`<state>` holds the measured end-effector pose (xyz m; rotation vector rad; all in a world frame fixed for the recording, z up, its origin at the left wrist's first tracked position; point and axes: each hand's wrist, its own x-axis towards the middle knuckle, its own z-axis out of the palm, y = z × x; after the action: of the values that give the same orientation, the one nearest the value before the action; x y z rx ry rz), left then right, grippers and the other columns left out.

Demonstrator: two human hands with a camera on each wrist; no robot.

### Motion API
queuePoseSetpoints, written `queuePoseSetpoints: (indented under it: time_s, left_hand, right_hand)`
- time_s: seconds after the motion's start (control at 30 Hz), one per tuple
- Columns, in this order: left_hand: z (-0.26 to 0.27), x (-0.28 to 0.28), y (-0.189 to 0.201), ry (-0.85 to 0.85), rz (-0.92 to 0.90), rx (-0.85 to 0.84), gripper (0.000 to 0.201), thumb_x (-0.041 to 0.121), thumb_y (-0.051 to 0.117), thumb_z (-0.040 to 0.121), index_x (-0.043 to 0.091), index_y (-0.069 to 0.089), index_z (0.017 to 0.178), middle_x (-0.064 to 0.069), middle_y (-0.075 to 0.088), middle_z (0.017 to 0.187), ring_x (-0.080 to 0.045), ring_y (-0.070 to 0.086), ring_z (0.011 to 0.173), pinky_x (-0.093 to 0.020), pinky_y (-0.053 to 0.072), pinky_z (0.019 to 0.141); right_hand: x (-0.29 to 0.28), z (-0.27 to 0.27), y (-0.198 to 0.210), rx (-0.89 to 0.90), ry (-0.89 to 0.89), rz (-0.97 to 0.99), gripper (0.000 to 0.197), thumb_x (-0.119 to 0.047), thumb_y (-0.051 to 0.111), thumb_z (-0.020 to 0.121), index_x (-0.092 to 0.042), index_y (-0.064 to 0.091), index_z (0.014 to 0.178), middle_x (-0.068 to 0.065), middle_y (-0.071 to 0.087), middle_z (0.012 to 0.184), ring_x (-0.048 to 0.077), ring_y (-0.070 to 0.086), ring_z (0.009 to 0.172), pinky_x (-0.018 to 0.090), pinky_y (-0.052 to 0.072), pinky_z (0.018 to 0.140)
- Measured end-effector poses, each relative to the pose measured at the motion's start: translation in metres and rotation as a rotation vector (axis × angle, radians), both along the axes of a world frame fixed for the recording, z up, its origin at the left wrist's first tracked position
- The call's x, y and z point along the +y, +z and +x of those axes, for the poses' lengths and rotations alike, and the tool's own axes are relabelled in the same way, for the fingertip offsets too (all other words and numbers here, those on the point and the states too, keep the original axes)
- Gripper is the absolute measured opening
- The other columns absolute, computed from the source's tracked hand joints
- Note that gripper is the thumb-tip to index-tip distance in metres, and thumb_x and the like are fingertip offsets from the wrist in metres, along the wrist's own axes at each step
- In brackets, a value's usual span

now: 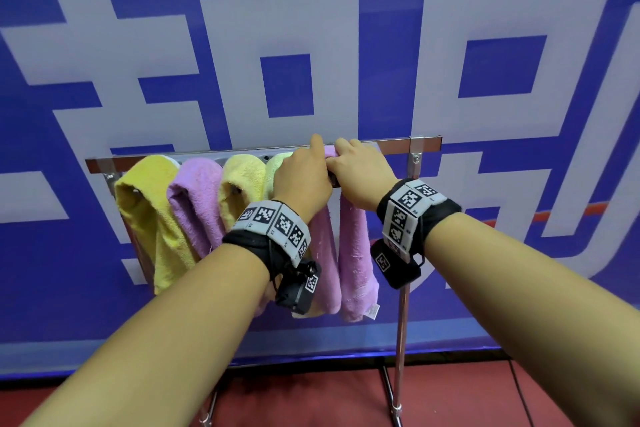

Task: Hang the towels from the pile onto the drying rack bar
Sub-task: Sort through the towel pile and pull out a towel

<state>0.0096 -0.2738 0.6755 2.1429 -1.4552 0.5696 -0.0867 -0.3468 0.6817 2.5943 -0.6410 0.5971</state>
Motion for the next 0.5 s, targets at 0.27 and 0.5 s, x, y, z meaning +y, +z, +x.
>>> queuePoseSetpoints:
  time_s: [0.27,0.5]
  left_hand:
    - [0.006,-0.002,0.012,0.09,0.096,-0.16,0.019,0.006,0.051,0.087,0.009,0.051,0.106,-0.018,0.063,0.101,-0.042,0.062,0.094,-0.039,0.037,0.063]
    - [0.003,-0.003,0.007,0.129,0.143,-0.244,0.022,0.01,0.052,0.089,0.012,0.054,0.11,-0.013,0.065,0.104,-0.037,0.064,0.097,-0.037,0.037,0.065]
  right_hand:
    - [-0.013,-0.011,-0.016,-0.245,0.113,0.045,0.035,0.009,0.054,0.064,-0.017,0.042,0.085,0.003,0.047,0.071,0.033,0.044,0.061,0.035,0.032,0.054]
    - [-0.022,-0.002,-0.039,-0.316,-0.025,-0.052,0.021,-0.015,0.061,0.067,-0.016,0.047,0.082,0.0,0.054,0.071,0.029,0.046,0.073,0.037,0.029,0.066]
